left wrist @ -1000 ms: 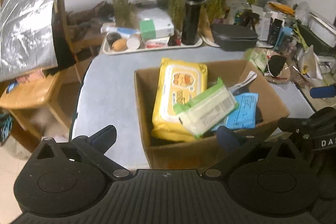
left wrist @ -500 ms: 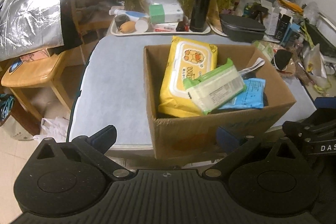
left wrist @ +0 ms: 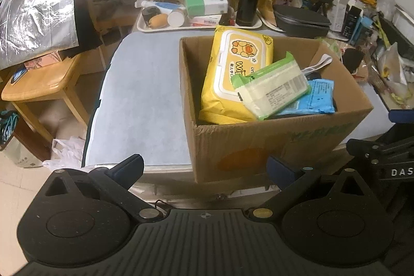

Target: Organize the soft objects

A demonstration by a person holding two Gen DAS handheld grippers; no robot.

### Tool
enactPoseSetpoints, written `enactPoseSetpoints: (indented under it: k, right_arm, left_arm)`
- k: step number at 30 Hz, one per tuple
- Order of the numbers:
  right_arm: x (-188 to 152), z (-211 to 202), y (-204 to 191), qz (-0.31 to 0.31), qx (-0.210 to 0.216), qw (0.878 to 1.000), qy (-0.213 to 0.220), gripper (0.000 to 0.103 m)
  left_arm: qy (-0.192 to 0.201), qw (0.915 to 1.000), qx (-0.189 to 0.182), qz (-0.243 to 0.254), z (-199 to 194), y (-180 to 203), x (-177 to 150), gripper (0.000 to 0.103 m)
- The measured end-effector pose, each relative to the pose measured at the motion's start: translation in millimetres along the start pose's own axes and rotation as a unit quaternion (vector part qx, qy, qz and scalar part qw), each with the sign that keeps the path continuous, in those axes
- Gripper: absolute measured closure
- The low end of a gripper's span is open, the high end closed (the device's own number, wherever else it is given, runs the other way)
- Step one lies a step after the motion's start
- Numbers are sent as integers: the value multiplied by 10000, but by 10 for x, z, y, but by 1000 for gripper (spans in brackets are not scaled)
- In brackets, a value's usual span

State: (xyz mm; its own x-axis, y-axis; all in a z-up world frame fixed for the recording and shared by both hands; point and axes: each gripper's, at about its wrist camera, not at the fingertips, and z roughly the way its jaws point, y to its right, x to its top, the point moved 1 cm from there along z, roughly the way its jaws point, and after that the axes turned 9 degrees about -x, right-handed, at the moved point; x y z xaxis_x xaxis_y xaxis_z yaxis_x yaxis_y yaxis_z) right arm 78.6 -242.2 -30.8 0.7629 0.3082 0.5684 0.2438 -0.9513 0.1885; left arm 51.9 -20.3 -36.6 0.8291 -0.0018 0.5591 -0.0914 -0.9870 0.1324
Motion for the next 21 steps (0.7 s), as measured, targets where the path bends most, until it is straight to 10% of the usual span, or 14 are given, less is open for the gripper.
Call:
enactPoseSetpoints:
  k: [21]
  right_arm:
    - [-12,-5,63,83,-45,9999,38,0]
  left_arm:
    - [7,9999,79,117,11,-20,12,0]
